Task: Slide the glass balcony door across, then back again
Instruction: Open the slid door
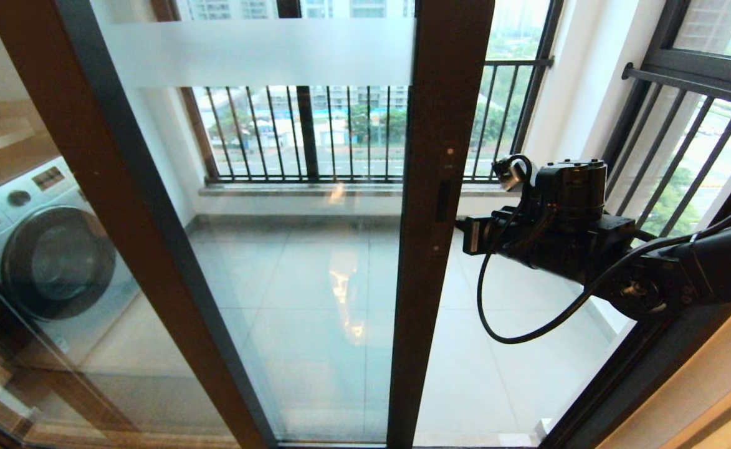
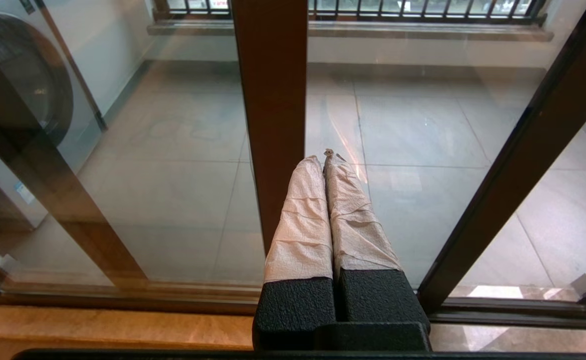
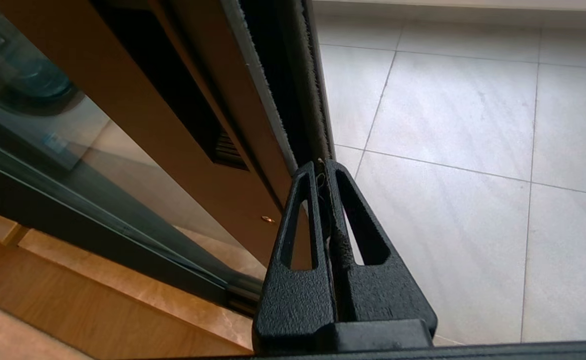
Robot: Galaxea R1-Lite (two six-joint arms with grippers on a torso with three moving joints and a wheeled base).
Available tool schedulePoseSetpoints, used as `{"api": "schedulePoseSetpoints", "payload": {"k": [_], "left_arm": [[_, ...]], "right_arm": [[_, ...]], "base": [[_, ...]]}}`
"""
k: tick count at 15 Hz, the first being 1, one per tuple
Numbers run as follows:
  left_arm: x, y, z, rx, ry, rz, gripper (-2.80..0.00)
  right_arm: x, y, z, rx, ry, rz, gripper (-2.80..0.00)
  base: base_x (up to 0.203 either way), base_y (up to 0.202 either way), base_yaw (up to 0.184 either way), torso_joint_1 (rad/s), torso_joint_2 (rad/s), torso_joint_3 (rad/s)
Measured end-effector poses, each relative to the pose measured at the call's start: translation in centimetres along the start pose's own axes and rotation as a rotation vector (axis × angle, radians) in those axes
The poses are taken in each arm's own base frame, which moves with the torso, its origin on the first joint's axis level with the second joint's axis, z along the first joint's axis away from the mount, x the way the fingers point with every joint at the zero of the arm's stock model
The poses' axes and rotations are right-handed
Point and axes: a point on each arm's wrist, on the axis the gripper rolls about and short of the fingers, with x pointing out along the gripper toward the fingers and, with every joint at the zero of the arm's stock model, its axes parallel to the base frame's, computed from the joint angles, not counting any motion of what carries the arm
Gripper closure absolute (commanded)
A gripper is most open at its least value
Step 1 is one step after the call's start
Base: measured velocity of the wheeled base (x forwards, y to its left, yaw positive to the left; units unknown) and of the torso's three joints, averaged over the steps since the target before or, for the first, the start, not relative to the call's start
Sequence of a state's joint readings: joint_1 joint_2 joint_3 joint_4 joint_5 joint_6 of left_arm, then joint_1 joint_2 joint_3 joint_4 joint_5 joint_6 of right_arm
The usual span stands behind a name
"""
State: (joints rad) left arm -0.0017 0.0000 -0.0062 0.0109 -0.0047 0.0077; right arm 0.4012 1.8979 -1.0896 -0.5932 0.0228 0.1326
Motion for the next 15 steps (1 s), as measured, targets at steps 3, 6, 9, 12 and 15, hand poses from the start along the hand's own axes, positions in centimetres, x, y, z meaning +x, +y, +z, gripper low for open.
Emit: {"api": "schedulePoseSetpoints", "payload": {"k": [3,6,9,12,15], "left_arm": [[0.0,0.0,0.0,0.000,0.000,0.000,0.00],[0.0,0.0,0.0,0.000,0.000,0.000,0.00],[0.0,0.0,0.0,0.000,0.000,0.000,0.00],[0.0,0.0,0.0,0.000,0.000,0.000,0.00],[0.0,0.0,0.0,0.000,0.000,0.000,0.00]], "right_arm": [[0.0,-0.7,0.1,0.009,-0.004,-0.022,0.00],[0.1,-0.9,0.3,0.010,-0.010,-0.030,0.00],[0.5,-1.1,0.5,0.012,-0.025,-0.077,0.00],[1.0,-1.0,0.9,0.025,-0.044,-0.099,0.00],[1.3,-0.9,1.5,0.049,-0.068,-0.098,0.00]], "base": [[0.000,0.000,0.000,0.000,0.00,0.000],[0.000,0.000,0.000,0.000,0.00,0.000],[0.000,0.000,0.000,0.000,0.00,0.000],[0.000,0.000,0.000,0.000,0.00,0.000],[0.000,0.000,0.000,0.000,0.00,0.000]]}}
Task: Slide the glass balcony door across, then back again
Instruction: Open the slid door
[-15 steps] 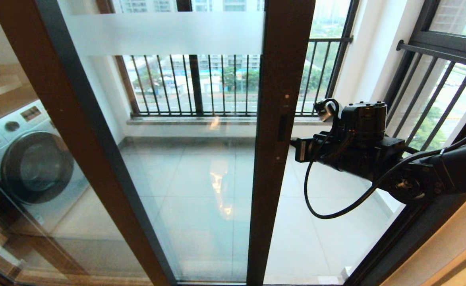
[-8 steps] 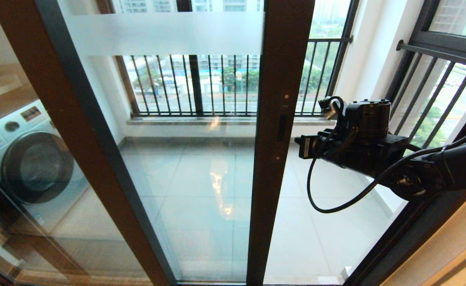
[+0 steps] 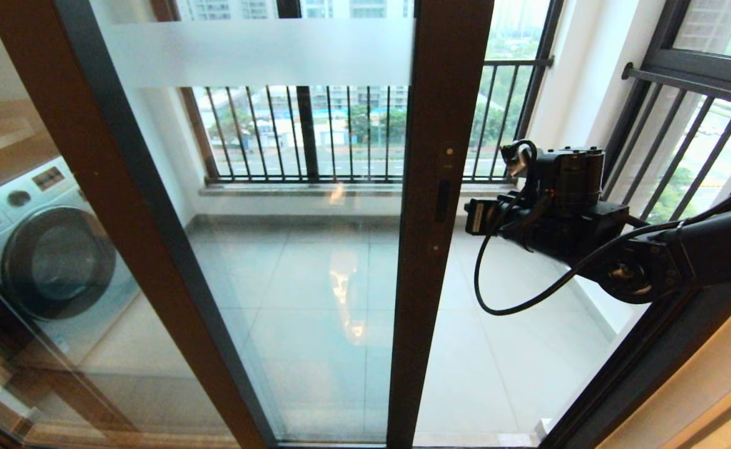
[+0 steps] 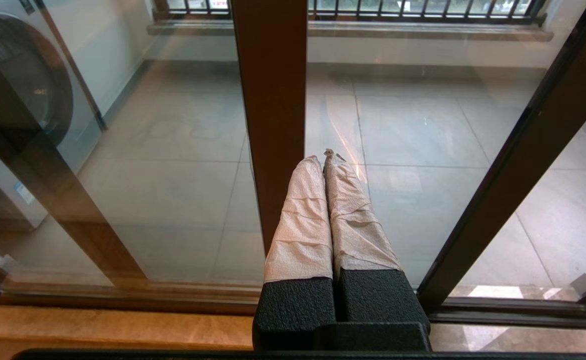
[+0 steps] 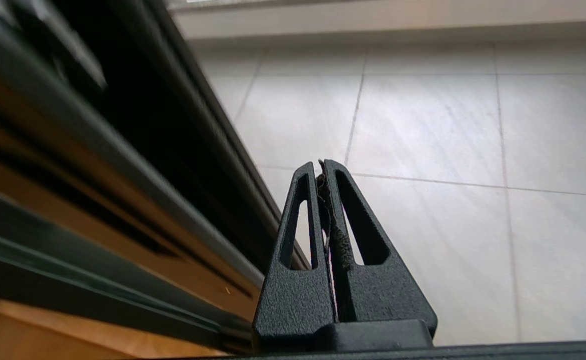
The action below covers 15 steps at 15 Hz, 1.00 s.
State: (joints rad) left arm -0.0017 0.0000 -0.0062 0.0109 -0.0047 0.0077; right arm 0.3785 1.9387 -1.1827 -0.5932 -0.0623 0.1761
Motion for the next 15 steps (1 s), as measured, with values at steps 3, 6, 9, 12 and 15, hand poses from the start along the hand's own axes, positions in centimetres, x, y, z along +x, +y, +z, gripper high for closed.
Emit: {"api": "schedulePoseSetpoints", "payload": {"k": [3,6,9,12,15], "left_arm": [[0.0,0.0,0.0,0.000,0.000,0.000,0.00],[0.0,0.0,0.0,0.000,0.000,0.000,0.00],[0.0,0.0,0.0,0.000,0.000,0.000,0.00],[0.0,0.0,0.0,0.000,0.000,0.000,0.00],[0.0,0.0,0.0,0.000,0.000,0.000,0.00]], "right_arm": [[0.0,0.5,0.4,0.013,-0.015,0.012,0.00],[-0.1,1.5,0.3,0.009,-0.012,0.039,0.00],[-0.3,2.3,0.1,0.005,-0.007,0.056,0.00],[-0.3,2.7,0.0,0.004,-0.005,0.066,0.00],[-0.4,3.2,-0.1,0.001,-0.002,0.079,0.00]], "base": [[0.000,0.000,0.000,0.000,0.00,0.000],[0.000,0.000,0.000,0.000,0.00,0.000],[0.000,0.000,0.000,0.000,0.00,0.000],[0.000,0.000,0.000,0.000,0.00,0.000],[0.000,0.000,0.000,0.000,0.00,0.000]]}}
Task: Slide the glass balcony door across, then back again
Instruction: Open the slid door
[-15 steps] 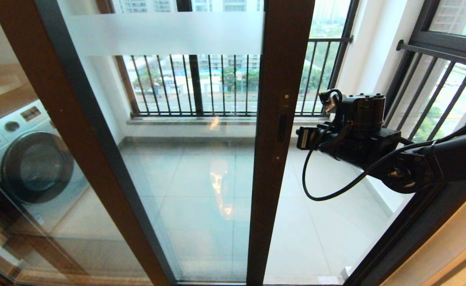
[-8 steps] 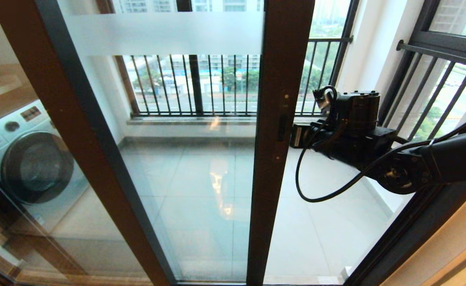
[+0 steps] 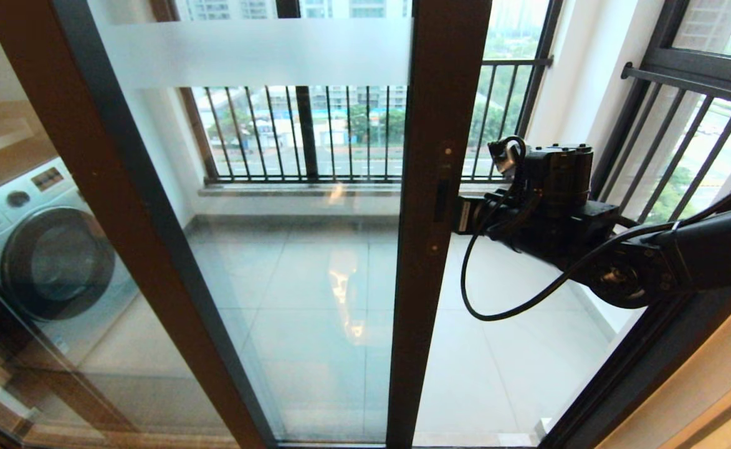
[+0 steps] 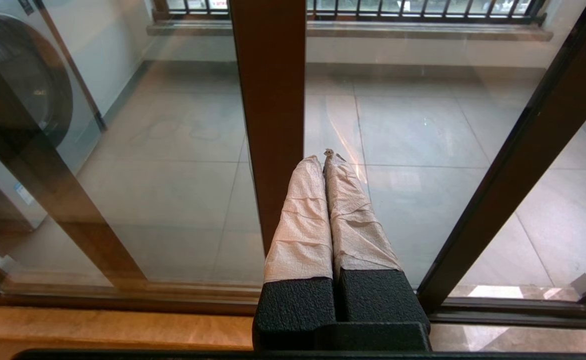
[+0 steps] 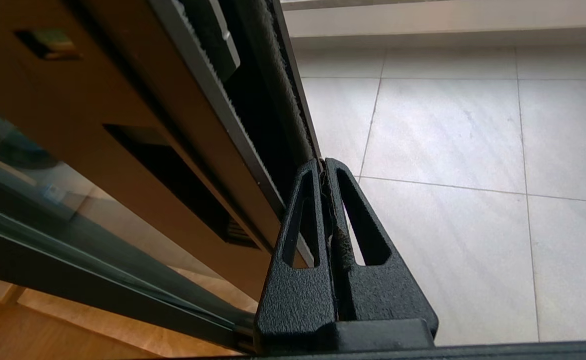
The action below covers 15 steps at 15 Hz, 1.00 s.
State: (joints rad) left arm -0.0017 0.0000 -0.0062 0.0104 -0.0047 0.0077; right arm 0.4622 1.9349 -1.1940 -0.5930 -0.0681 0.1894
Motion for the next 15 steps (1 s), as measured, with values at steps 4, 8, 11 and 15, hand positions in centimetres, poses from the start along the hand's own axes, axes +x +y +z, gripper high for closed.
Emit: {"api": "schedulePoseSetpoints", "payload": {"k": [4,8,11,15], "left_arm": [[0.0,0.0,0.0,0.000,0.000,0.000,0.00],[0.0,0.0,0.0,0.000,0.000,0.000,0.00],[0.0,0.0,0.0,0.000,0.000,0.000,0.00],[0.0,0.0,0.0,0.000,0.000,0.000,0.00]], "right_arm": [[0.0,0.4,-0.1,-0.001,0.002,0.010,0.00],[-0.1,0.9,-0.2,0.010,0.005,0.025,0.00],[-0.1,1.3,-0.3,0.009,0.008,0.039,0.00],[-0.1,1.9,-0.5,0.014,0.015,0.058,0.00]], "base": [[0.000,0.000,0.000,0.000,0.00,0.000],[0.000,0.000,0.000,0.000,0.00,0.000],[0.000,0.000,0.000,0.000,0.00,0.000],[0.000,0.000,0.000,0.000,0.00,0.000]]}}
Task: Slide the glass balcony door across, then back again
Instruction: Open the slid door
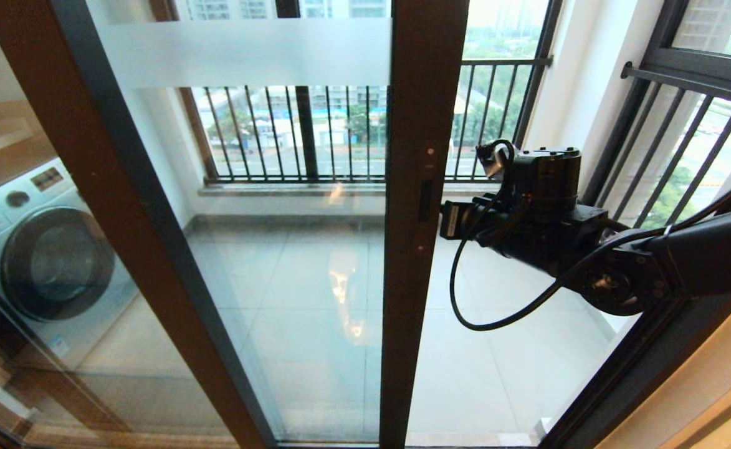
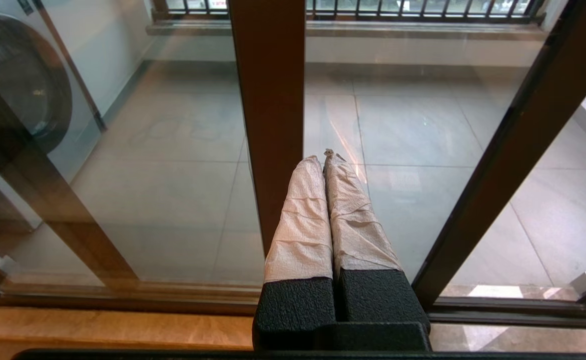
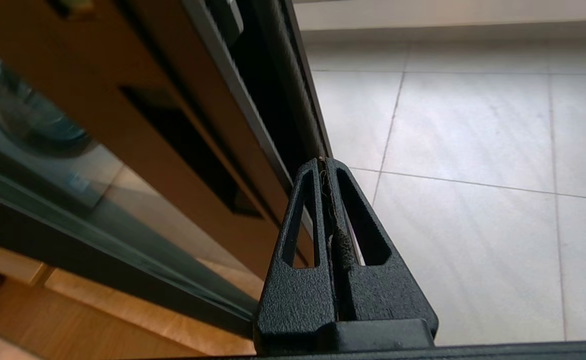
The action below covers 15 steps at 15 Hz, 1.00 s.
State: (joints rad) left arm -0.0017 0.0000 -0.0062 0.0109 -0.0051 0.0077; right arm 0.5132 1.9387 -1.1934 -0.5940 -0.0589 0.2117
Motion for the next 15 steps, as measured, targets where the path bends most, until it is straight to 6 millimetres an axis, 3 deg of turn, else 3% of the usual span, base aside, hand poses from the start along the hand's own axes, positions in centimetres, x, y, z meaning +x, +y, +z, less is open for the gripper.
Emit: {"api": "schedulePoseSetpoints", "payload": {"k": [10,15], "left_arm": [[0.0,0.0,0.0,0.000,0.000,0.000,0.00],[0.0,0.0,0.0,0.000,0.000,0.000,0.00]], "right_arm": [[0.0,-0.2,0.2,0.031,-0.004,-0.006,0.00],[-1.2,-3.4,1.5,0.046,-0.039,-0.090,0.00]], "base": [[0.000,0.000,0.000,0.000,0.00,0.000],[0.000,0.000,0.000,0.000,0.00,0.000]]}}
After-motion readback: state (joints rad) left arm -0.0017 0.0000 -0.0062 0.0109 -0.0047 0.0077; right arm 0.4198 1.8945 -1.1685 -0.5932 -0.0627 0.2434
